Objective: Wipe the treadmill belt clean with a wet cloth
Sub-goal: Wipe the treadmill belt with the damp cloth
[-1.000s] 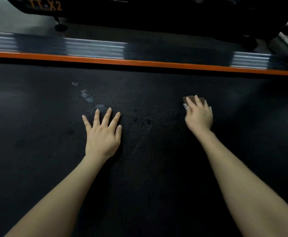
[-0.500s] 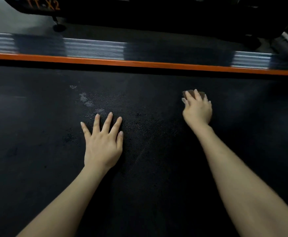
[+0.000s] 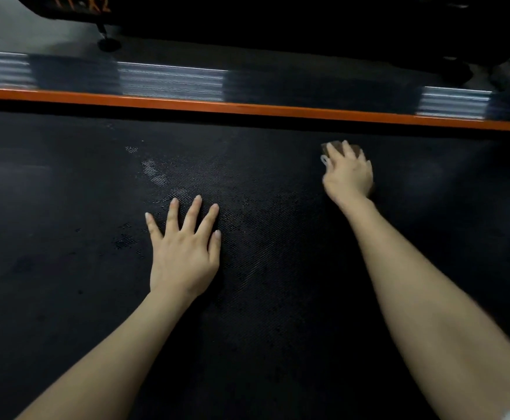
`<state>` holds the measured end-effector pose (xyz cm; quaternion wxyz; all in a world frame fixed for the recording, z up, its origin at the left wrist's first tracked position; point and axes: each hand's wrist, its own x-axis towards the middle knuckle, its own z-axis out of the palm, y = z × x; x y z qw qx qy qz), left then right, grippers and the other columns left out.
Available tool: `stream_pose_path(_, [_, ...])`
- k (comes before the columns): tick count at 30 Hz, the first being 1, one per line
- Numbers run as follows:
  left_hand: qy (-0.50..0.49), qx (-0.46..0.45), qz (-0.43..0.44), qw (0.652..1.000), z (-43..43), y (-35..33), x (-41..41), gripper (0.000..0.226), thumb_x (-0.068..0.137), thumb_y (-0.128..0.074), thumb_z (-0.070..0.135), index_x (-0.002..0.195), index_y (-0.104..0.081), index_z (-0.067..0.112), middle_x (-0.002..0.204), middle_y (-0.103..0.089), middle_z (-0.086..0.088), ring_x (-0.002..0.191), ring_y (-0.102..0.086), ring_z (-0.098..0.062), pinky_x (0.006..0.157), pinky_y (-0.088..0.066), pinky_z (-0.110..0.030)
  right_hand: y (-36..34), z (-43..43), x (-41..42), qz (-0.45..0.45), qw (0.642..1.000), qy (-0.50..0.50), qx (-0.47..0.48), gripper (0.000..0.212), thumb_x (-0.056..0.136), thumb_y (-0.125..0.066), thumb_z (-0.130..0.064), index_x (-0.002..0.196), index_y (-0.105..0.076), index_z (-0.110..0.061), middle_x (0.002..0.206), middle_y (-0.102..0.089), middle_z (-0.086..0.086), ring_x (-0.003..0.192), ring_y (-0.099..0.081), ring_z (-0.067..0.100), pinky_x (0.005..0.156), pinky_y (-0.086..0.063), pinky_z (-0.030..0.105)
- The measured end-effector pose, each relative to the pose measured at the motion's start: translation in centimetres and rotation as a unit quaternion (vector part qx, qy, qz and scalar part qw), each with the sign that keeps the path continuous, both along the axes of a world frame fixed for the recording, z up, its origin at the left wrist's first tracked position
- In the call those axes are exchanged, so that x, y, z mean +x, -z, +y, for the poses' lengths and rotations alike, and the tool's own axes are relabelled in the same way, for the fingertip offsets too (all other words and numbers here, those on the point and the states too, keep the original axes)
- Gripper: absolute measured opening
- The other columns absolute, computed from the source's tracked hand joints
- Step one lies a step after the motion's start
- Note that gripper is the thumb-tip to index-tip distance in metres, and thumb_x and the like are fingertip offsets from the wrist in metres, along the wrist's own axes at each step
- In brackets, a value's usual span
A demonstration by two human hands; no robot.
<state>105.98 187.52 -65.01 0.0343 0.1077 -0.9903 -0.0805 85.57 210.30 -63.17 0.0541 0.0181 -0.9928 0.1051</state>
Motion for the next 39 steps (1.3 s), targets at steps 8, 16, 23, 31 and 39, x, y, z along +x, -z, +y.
stream_pose_path(8, [0.005,0.004,-0.006,1.000,-0.2,0.0,0.0,0.061,0.091,-0.011,0.051,0.145,-0.033,0.033,0.155,-0.028,0.000,0.145,-0.014,-0.032,0.113,0.000,-0.060,1.0,-6.1,4.2,-0.004,0.886,-0.464,0.014,0.042,0.096,-0.039,-0.028,0.137,-0.048,-0.027,0.151,-0.033,0.004,0.139,-0.027,0.034,0.114,-0.021,0.044])
stream_pose_path(16, [0.007,0.001,0.002,1.000,-0.1,0.2,0.0,0.057,0.093,-0.018,0.048,0.144,-0.037,0.030,0.152,-0.033,-0.002,0.143,-0.019,-0.034,0.113,-0.004,-0.061,0.6,2.5,-6.1,0.020,0.999,0.045,-0.004,0.042,0.099,-0.038,-0.027,0.141,-0.040,-0.024,0.152,-0.029,0.012,0.135,-0.027,0.038,0.112,-0.023,0.050])
stream_pose_path(23, [0.010,-0.009,0.004,1.000,-0.2,0.3,-0.1,0.056,0.093,-0.021,0.046,0.141,-0.042,0.028,0.150,-0.038,-0.004,0.141,-0.025,-0.036,0.111,-0.009,-0.064,1.2,-12.5,-2.6,0.044,0.990,-0.135,0.019,0.044,0.095,-0.039,-0.026,0.139,-0.039,-0.022,0.149,-0.031,0.011,0.129,-0.034,0.038,0.104,-0.031,0.044])
stream_pose_path(31, [0.013,-0.002,0.011,1.000,-0.4,0.4,0.1,0.057,0.094,-0.018,0.047,0.143,-0.041,0.029,0.151,-0.036,-0.003,0.142,-0.023,-0.035,0.112,-0.007,-0.062,1.0,-4.7,-4.7,0.052,0.974,-0.217,0.046,0.042,0.098,-0.040,-0.025,0.140,-0.042,-0.025,0.150,-0.032,0.010,0.134,-0.032,0.036,0.108,-0.030,0.046])
stream_pose_path(39, [0.004,0.000,-0.007,1.000,-0.2,0.3,-0.1,0.064,0.089,-0.008,0.050,0.146,-0.032,0.032,0.156,-0.025,0.000,0.145,-0.012,-0.032,0.113,0.000,-0.060,1.9,-8.0,7.9,0.051,0.962,-0.269,-0.003,0.045,0.089,-0.039,-0.023,0.132,-0.054,-0.021,0.147,-0.039,0.012,0.127,-0.041,0.045,0.103,-0.035,0.049])
